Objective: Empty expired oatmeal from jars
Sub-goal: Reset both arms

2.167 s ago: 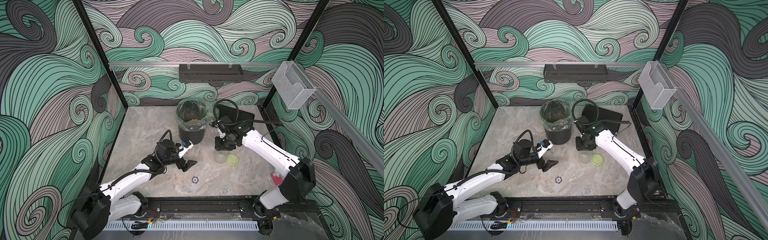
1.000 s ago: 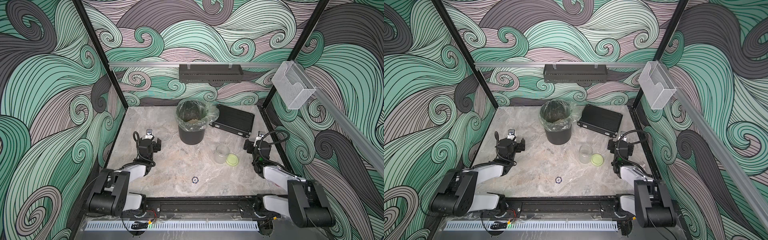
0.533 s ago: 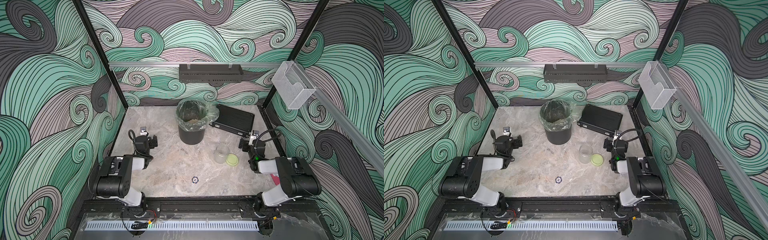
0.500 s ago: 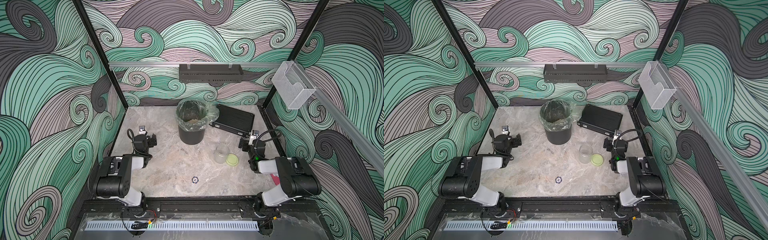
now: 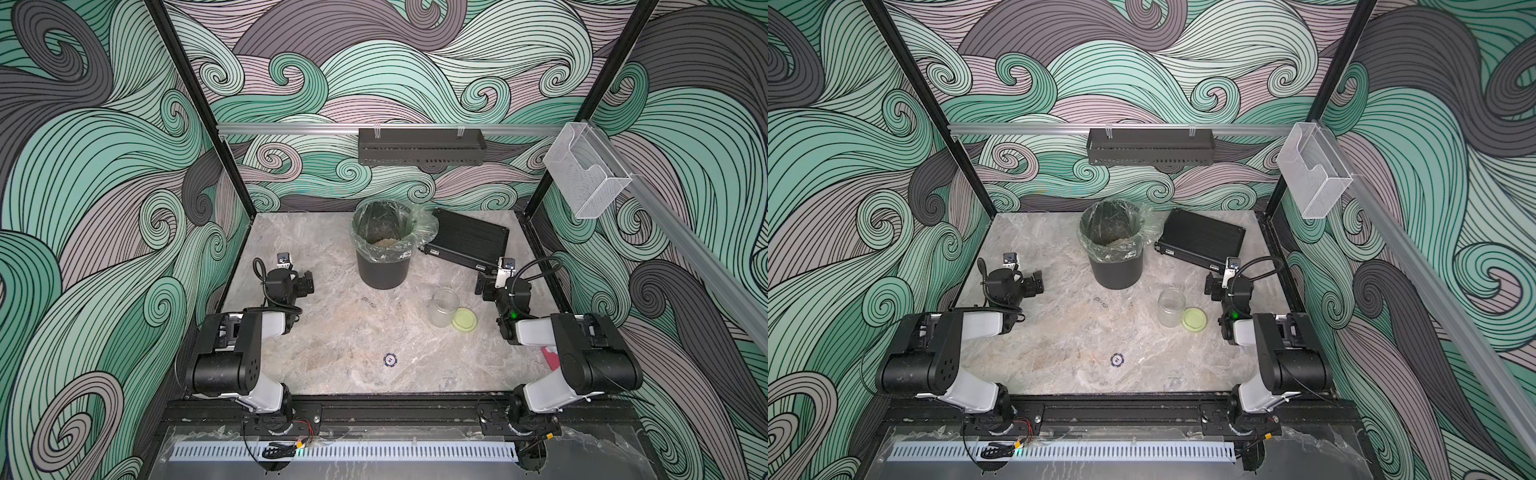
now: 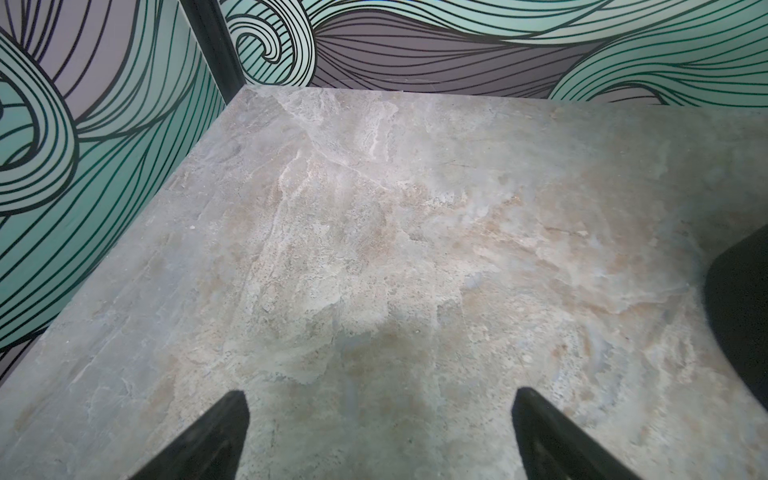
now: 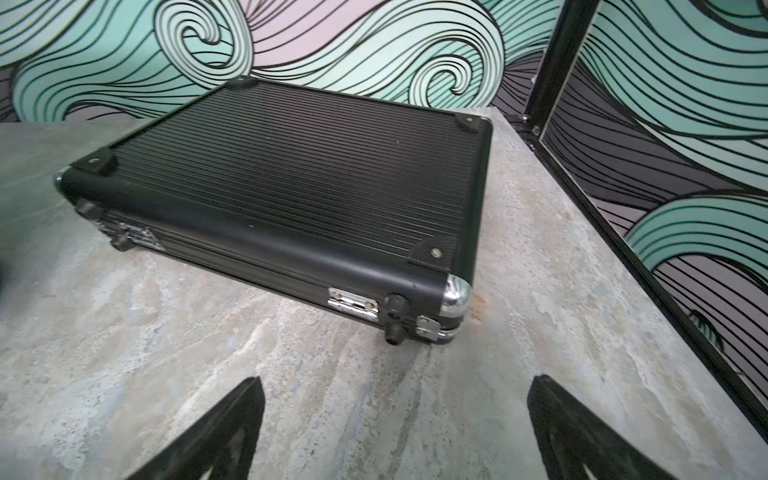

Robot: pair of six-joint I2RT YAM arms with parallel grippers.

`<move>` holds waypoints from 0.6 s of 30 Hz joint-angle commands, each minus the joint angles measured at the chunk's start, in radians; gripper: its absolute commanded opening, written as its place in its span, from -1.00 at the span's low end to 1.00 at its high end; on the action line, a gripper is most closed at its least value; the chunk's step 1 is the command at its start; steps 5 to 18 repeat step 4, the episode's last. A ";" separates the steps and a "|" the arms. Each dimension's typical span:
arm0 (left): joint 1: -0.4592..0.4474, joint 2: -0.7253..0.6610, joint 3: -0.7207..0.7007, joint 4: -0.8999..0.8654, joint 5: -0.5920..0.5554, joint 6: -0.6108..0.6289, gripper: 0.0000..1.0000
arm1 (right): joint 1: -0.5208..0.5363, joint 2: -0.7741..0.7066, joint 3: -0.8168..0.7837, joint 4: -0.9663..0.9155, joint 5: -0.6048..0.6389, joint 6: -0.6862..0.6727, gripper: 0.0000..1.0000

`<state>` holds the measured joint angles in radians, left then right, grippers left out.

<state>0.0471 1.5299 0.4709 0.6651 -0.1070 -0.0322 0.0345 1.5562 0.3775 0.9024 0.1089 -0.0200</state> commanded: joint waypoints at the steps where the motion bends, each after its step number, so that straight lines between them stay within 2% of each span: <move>1: 0.002 -0.002 0.005 -0.003 0.013 -0.011 0.97 | 0.002 0.000 0.017 -0.001 -0.060 -0.021 0.99; 18: 0.002 -0.004 0.003 -0.002 0.009 -0.013 0.97 | 0.011 -0.003 0.003 0.023 -0.054 -0.034 0.98</move>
